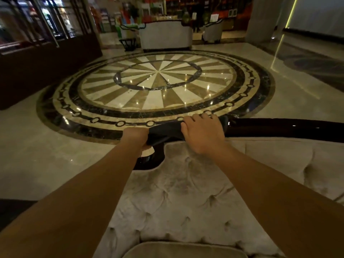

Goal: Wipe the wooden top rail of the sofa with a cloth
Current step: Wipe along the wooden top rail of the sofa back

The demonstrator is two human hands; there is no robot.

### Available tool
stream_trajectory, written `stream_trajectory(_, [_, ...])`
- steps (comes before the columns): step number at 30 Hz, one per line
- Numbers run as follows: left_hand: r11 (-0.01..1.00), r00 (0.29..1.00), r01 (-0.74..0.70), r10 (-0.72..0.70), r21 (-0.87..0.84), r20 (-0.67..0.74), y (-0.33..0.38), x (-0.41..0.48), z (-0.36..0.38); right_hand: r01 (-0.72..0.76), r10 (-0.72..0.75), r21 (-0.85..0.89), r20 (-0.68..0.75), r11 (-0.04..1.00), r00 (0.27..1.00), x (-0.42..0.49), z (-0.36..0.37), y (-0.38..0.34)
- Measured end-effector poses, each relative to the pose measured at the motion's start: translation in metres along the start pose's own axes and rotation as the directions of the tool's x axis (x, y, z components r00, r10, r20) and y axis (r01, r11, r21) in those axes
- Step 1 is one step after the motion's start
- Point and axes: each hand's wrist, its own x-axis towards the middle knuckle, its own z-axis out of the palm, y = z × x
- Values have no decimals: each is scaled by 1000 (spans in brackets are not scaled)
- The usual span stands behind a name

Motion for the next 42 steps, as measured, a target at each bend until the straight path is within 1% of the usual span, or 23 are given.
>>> stream_trajectory(2, [994, 992, -59, 69, 95, -102, 5, 4, -4, 9, -9, 1, 2, 1000, 1000, 5, 1, -7])
stream_trajectory(3, [980, 976, -122, 147, 156, -159, 8, 2, -3, 14, -14, 9, 19, 1000, 1000, 7, 2, -8])
stream_trajectory(4, [943, 946, -231, 275, 239, -170, 14, -4, 1, 19, -20, 13, 33, 1000, 999, 8, 1, -9])
stream_trajectory(5, [874, 905, -353, 410, 335, -115, 19, -12, 9, 26, -27, 8, 36, 1000, 999, 8, 1, -8])
stream_trajectory(6, [792, 860, -464, 510, 397, -12, 21, -18, 19, 40, -40, -4, 28, 999, 999, 8, 1, -5])
stream_trajectory(7, [717, 823, -538, 560, 442, 94, 23, -23, 28, 52, -52, -18, 22, 998, 998, 6, -1, -3])
stream_trajectory(9, [604, 772, -614, 593, 509, 227, 25, -23, 40, 53, -53, -32, 12, 998, 999, 2, -4, 8])
stream_trajectory(12, [492, 709, -680, 629, 544, 318, 22, -14, 54, 33, -33, -38, 3, 999, 999, -6, -8, 29])
stream_trajectory(14, [355, 656, -718, 634, 599, 410, 17, -16, 67, 16, -16, -37, -9, 999, 1000, -9, -10, 42])
stream_trajectory(15, [290, 631, -733, 628, 616, 455, 15, -18, 76, 9, -9, -36, -11, 999, 1000, -12, -11, 48])
stream_trajectory(17, [231, 597, -755, 630, 614, 498, 10, -22, 92, -1, 0, -35, -29, 999, 1000, -17, -11, 63])
stream_trajectory(20, [166, 518, -780, 712, 603, 474, 7, -31, 117, -26, 24, -48, -48, 998, 999, -27, -14, 93])
stream_trajectory(23, [55, 464, -733, 770, 678, 439, 5, -58, 155, -51, 48, -55, -63, 997, 997, -41, -17, 132])
stream_trajectory(25, [4, 435, -710, 789, 704, 434, 8, -77, 186, -64, 60, -61, -69, 996, 996, -51, -20, 161])
stream_trajectory(27, [-1, 408, -732, 800, 681, 440, 16, -90, 210, -74, 71, -61, -52, 995, 996, -60, -22, 188])
stream_trajectory(30, [-76, 293, -805, 811, 588, 506, 34, -117, 265, -103, 99, -37, -96, 994, 990, -83, -25, 248])
stream_trajectory(31, [-92, 269, -824, 806, 559, 528, 39, -128, 287, -118, 116, -16, -108, 993, 987, -92, -25, 270])
stream_trajectory(32, [-79, 272, -838, 798, 540, 538, 43, -138, 308, -127, 126, 1, -110, 992, 986, -101, -25, 290])
stream_trajectory(34, [-26, 325, -841, 775, 541, 542, 47, -160, 355, -146, 148, 24, -116, 989, 982, -120, -23, 329])
stream_trajectory(35, [-18, 357, -823, 762, 568, 541, 46, -169, 378, -157, 161, 46, -127, 987, 979, -128, -23, 347])
stream_trajectory(36, [-41, 372, -798, 751, 601, 546, 44, -179, 401, -170, 178, 73, -135, 983, 975, -137, -23, 365])
stream_trajectory(39, [-221, 363, -701, 708, 678, 606, 36, -207, 462, -153, 165, 77, -189, 985, 968, -164, -19, 419])
stream_trajectory(42, [-403, 352, -623, 621, 670, 701, 35, -225, 508, -126, 141, 100, -161, 987, 977, -182, -9, 462])
